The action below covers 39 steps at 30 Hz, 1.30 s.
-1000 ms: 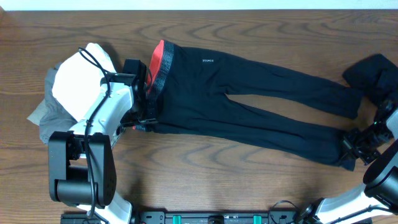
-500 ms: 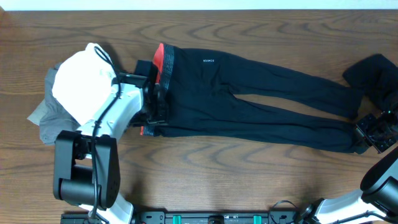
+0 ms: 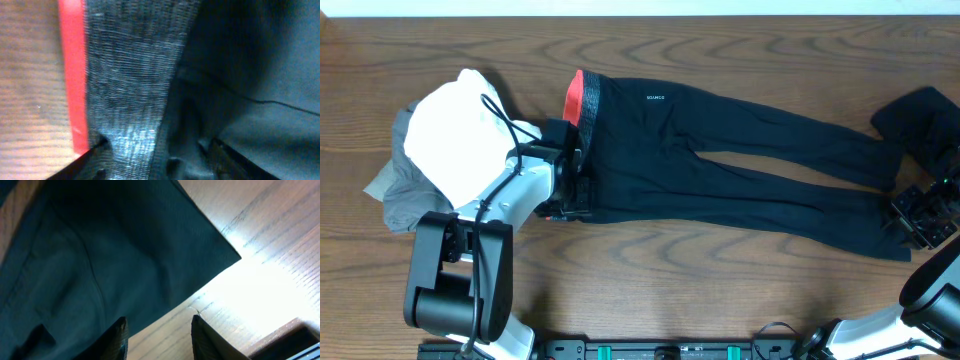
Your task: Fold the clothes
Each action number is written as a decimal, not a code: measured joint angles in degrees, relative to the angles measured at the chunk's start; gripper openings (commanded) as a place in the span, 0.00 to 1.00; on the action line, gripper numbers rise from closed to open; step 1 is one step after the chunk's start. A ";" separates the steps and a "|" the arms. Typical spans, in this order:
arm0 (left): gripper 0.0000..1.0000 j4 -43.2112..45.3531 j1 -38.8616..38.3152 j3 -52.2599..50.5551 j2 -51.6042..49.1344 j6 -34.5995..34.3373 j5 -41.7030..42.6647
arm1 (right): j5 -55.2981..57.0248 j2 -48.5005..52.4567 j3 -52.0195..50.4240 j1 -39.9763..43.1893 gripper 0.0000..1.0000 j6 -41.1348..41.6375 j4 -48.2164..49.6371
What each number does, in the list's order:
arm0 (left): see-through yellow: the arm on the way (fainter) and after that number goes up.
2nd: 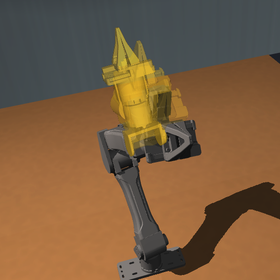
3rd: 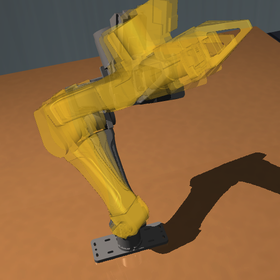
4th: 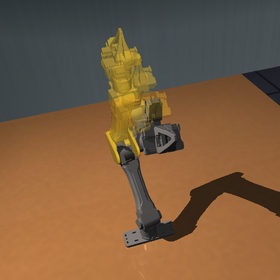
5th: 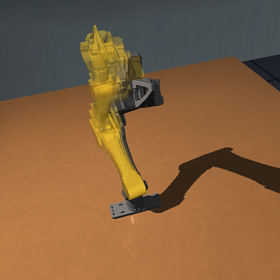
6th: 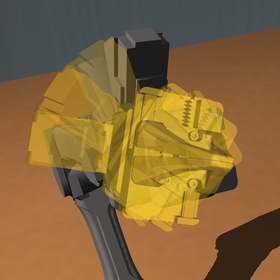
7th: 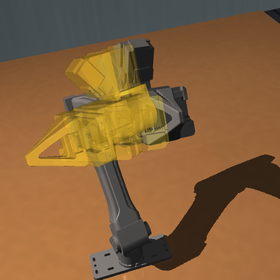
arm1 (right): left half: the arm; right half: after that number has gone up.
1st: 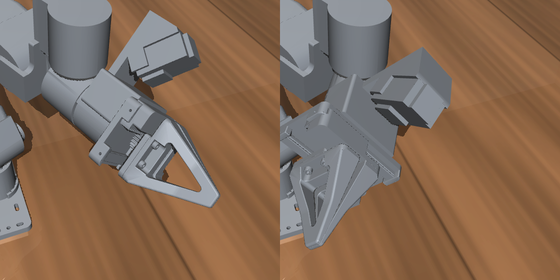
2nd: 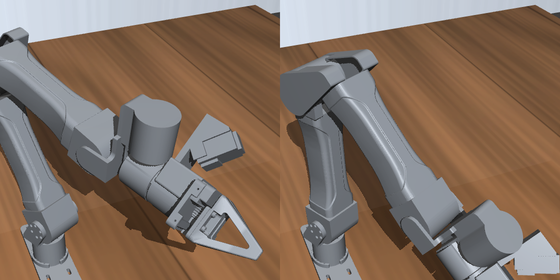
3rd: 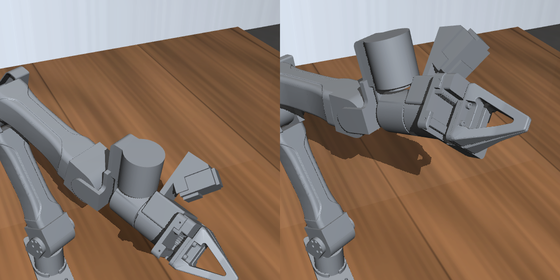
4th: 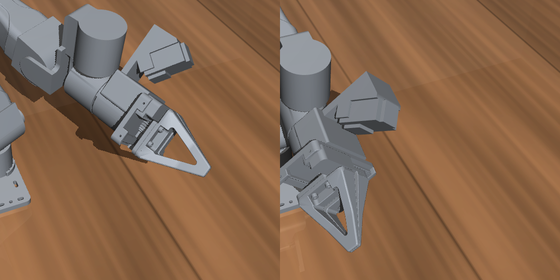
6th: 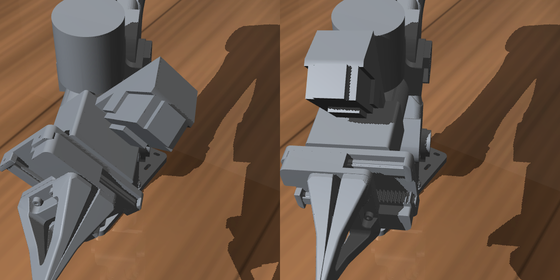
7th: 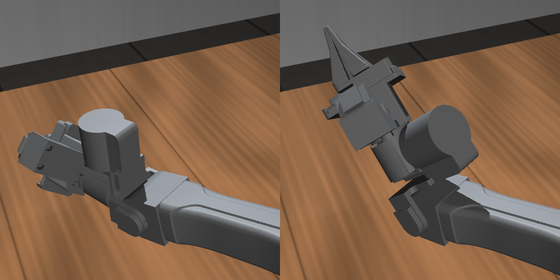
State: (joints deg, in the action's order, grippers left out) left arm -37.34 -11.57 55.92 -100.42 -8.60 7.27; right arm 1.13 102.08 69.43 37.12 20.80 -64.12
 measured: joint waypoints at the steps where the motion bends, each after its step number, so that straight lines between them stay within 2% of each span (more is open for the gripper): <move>1: 0.25 0.22 0.11 -0.07 -0.02 0.20 -0.35 | -0.02 0.00 0.00 0.00 0.46 0.02 -0.48; 3: 0.08 0.44 0.35 -0.11 -0.02 -0.07 -0.57 | -0.02 0.00 0.00 0.04 0.50 -0.09 -1.31; 4: 0.06 0.57 0.35 -0.13 -0.02 0.02 -0.48 | 0.04 0.00 0.00 0.11 0.52 -0.11 -1.75; 7: 0.06 0.37 0.28 -0.11 -0.02 0.63 -0.35 | 0.55 0.00 0.00 0.50 0.56 -0.20 -2.29; 13: 0.06 -2.58 0.24 0.81 -0.20 0.72 0.11 | 1.92 0.00 -1.53 1.84 0.57 0.17 -1.44; 22: 0.06 -4.04 0.22 2.14 -0.17 0.72 0.28 | 2.54 0.00 -12.00 4.44 0.57 2.89 8.81; 25: 0.06 -4.22 0.22 2.16 -0.17 0.72 0.28 | 2.16 -0.57 -13.62 4.96 0.50 3.39 11.91; 30: 0.06 -5.27 0.22 2.34 -0.17 0.72 0.31 | 0.26 -2.03 -15.39 4.96 0.15 5.31 17.20; 33: 0.06 -6.34 0.22 2.75 0.00 0.74 0.33 | -1.01 -2.08 -15.41 4.96 0.02 5.46 18.05; 39: 0.06 -9.42 0.22 4.50 4.48 0.74 0.35 | -1.79 -2.21 -15.02 4.96 0.01 5.75 14.16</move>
State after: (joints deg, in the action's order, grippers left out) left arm -46.76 -11.35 60.42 -95.94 -7.86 7.62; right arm -0.67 99.88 54.41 42.09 26.55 -49.95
